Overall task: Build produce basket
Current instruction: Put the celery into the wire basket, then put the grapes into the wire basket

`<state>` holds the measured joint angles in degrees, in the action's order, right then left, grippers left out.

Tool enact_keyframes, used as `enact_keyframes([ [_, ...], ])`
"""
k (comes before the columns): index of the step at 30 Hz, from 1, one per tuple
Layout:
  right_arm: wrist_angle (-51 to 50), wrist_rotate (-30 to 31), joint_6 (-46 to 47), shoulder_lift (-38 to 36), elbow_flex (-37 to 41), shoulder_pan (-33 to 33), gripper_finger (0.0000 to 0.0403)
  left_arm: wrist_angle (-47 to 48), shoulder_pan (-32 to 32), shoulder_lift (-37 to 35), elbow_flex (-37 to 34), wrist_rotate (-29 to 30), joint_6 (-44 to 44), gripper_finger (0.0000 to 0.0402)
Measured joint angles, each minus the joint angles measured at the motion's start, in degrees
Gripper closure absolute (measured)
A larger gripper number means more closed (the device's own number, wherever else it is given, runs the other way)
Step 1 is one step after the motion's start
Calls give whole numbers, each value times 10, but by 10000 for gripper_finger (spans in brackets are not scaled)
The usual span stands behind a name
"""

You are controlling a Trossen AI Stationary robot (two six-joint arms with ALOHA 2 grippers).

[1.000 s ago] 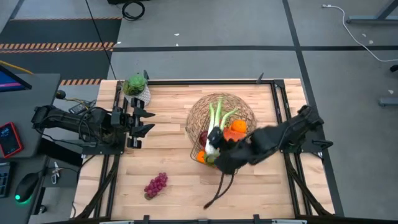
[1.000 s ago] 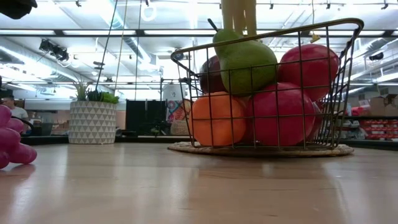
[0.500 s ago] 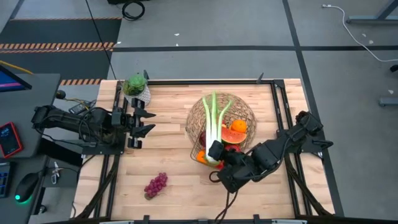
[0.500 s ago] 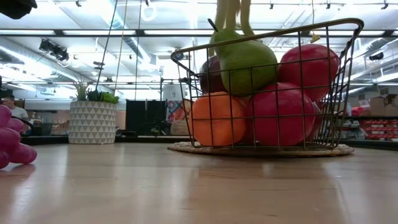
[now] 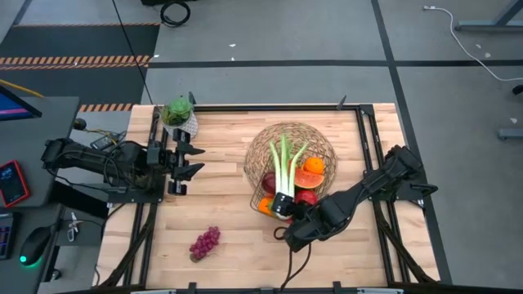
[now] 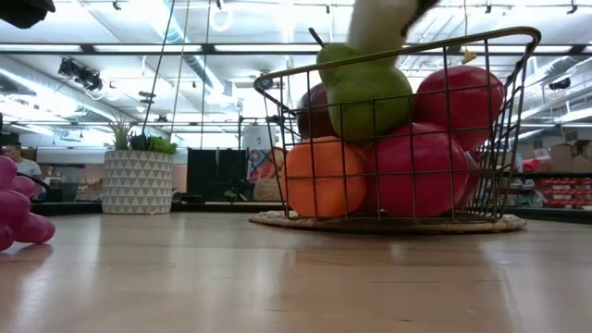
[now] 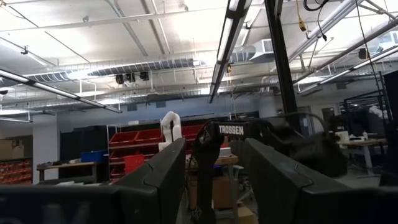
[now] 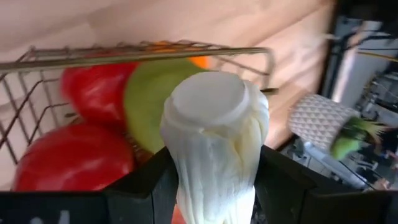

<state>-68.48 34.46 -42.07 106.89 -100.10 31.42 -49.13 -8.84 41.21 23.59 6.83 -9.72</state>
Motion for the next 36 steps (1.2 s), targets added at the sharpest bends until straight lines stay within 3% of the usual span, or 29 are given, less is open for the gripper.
enact_keyframes([
  [11, -37, -32, 80, 0, 32, 5, 200, 1, 0, 0, 0, 0, 0, 230],
  [19, -67, -48, 118, 0, 24, 17, 128, 1, 0, 0, 0, 0, 0, 230],
  [28, -88, -16, 160, 0, -55, 36, 66, 1, 0, 0, 0, 0, 0, 230],
  [32, -138, 7, 224, 0, -98, 37, 60, 6, 0, 0, 0, 0, 0, 230],
  [36, -175, 20, 348, 0, -128, 32, 65, 32, 0, 0, 0, 0, -6, 230],
])
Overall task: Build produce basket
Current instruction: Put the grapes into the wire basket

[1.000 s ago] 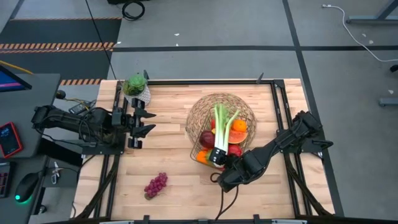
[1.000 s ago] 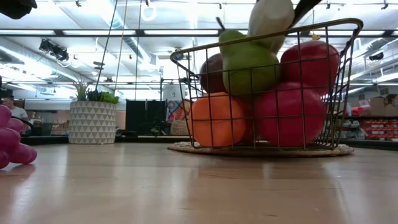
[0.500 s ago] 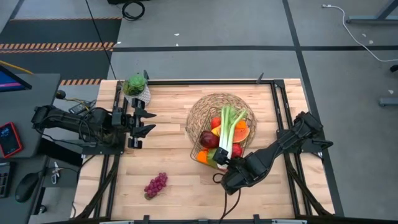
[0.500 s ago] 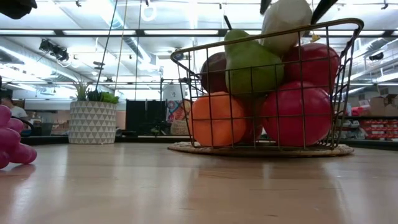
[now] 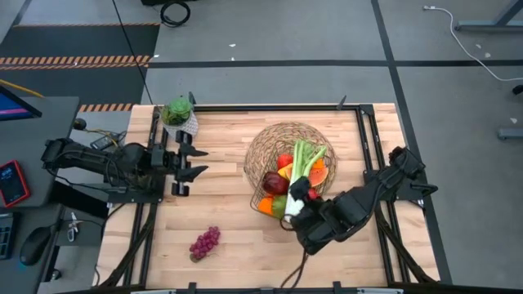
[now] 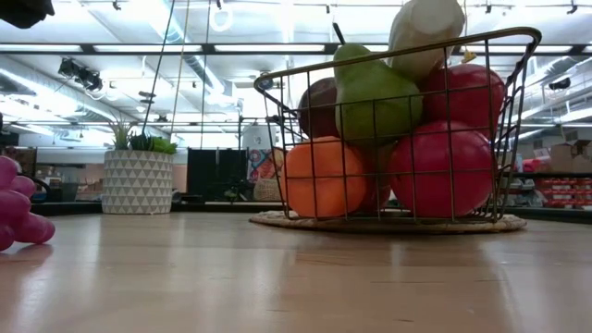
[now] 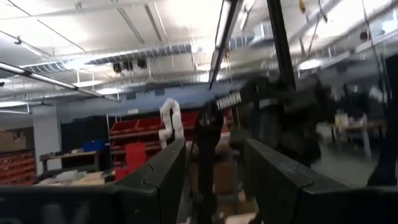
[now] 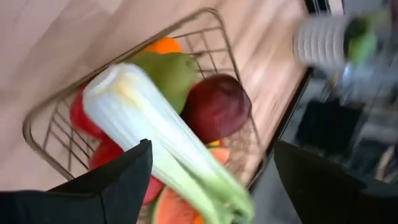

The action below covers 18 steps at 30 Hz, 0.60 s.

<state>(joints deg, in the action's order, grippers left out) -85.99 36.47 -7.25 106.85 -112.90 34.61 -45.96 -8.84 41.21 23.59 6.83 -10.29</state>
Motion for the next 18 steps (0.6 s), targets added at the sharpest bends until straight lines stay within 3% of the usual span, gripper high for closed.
enact_keyframes([
  [5, -41, -4, 183, -2, -26, -17, 76, 50, 0, 0, 0, 0, -36, 230],
  [10, -40, -49, 258, -49, -24, -25, 91, 70, 0, 0, 0, 1, -39, 230],
  [18, -9, -35, 380, -183, 59, 12, 111, 89, -1, 1, 0, 4, 5, 230],
])
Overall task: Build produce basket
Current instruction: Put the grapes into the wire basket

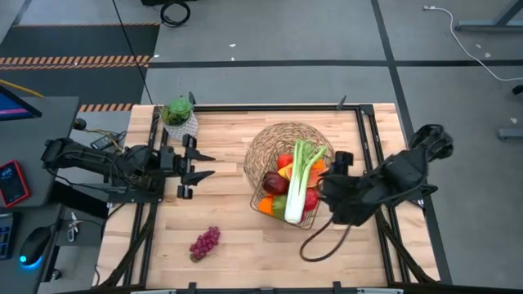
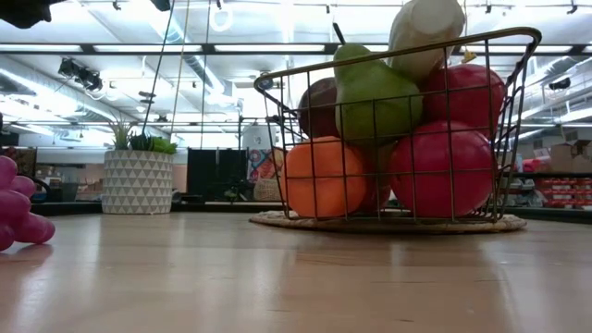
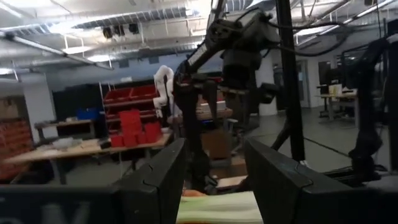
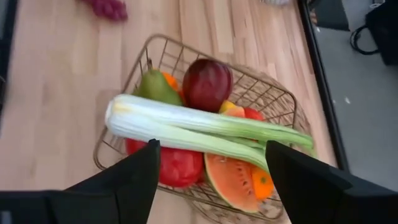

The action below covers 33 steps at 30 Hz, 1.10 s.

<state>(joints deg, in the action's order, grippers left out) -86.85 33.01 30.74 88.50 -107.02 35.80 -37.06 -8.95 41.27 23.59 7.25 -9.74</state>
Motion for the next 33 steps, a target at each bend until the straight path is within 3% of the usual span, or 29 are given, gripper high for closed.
enact_keyframes([
  [13, 333, 13, -33, -234, 355, 17, 114, 8, 15, 75, 37, 0, 113, 230],
  [19, 530, -38, -71, -357, 510, 16, 114, 10, 16, 115, 56, 0, 107, 230],
  [26, 797, -159, -123, -495, 697, -38, 119, 8, 29, 128, 68, 1, 106, 230],
  [29, 839, -203, -125, -540, 754, -74, 126, 9, 35, 128, 68, 1, 109, 230],
  [33, 846, -218, -132, -593, 805, -117, 136, 9, 43, 128, 68, 1, 110, 230],
])
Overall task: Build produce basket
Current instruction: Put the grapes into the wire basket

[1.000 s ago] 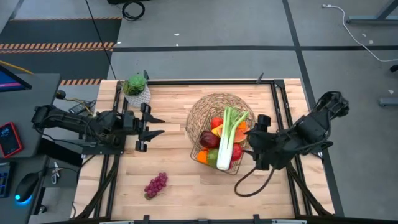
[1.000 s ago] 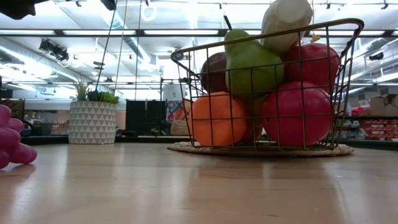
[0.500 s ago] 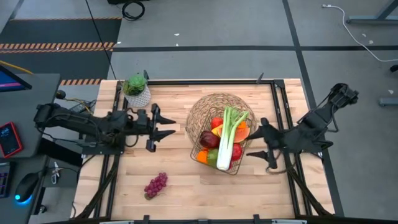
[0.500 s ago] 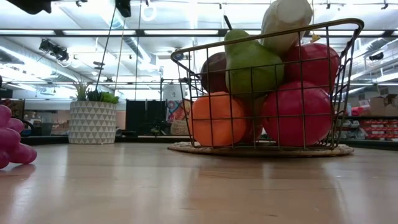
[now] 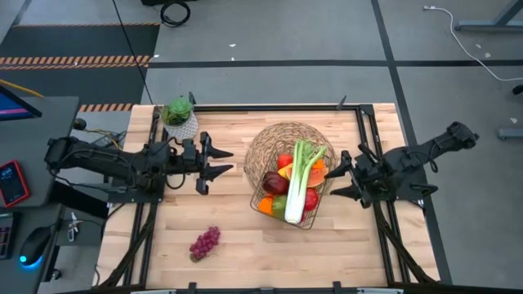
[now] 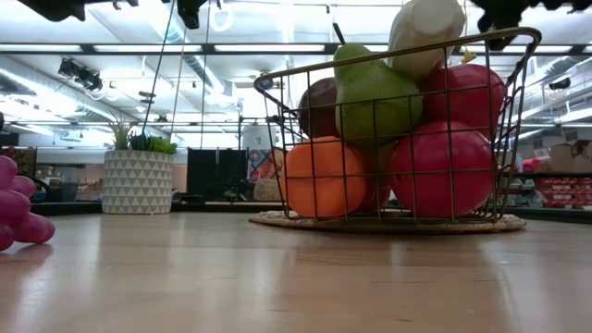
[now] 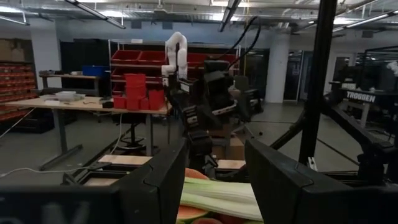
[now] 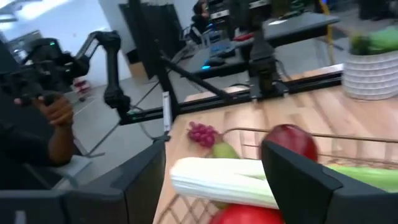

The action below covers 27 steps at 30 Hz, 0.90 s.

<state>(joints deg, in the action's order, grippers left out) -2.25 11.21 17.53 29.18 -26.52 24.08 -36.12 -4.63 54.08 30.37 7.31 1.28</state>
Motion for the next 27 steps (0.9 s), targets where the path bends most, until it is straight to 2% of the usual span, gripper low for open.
enact_keyframes([
  [6, 17, -27, -28, -77, 51, -49, 147, 7, 10, 0, 0, 1, 1, 230],
  [12, 120, -46, -52, -132, 135, -76, 151, 17, 17, 0, 0, 2, 1, 230],
  [18, 213, -54, -24, -160, 225, -89, 151, 20, 17, 0, 0, 2, 1, 230],
  [27, 216, -56, -22, -197, 261, -90, 153, 21, 17, 0, 0, 2, 12, 230],
])
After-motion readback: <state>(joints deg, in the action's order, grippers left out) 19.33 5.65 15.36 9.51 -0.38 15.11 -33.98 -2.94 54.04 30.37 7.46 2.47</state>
